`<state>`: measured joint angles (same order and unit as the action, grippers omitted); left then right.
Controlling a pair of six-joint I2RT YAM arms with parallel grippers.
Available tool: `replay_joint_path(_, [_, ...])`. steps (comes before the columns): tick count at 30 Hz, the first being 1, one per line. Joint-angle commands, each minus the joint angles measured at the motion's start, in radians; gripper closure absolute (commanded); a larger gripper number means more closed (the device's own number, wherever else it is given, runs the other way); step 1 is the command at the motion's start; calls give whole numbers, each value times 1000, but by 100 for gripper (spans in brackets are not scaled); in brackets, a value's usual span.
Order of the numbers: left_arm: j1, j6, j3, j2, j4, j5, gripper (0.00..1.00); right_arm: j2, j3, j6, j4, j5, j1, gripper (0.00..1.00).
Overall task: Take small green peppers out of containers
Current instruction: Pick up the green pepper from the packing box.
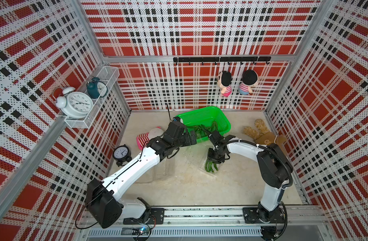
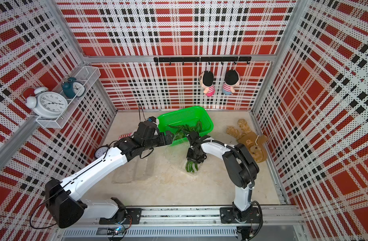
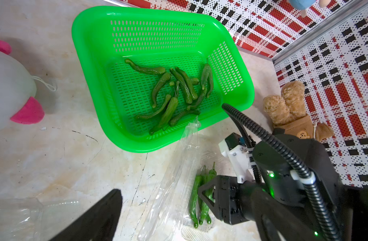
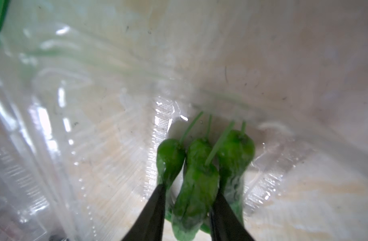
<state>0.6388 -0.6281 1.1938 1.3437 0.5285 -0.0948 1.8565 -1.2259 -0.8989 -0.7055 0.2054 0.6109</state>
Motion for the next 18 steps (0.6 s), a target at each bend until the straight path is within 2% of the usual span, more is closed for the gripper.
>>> replay_joint_path(1, [9, 1, 16, 12, -16, -11, 1, -23, 11, 10, 14, 12, -7, 56])
replay_joint_path(10, [13, -2, 24, 21, -16, -12, 1, -44, 24, 29, 35, 35, -7, 62])
replay_joint_path(18, [24, -5, 45, 35, -17, -29, 1, -106, 75, 19, 40, 32, -7, 63])
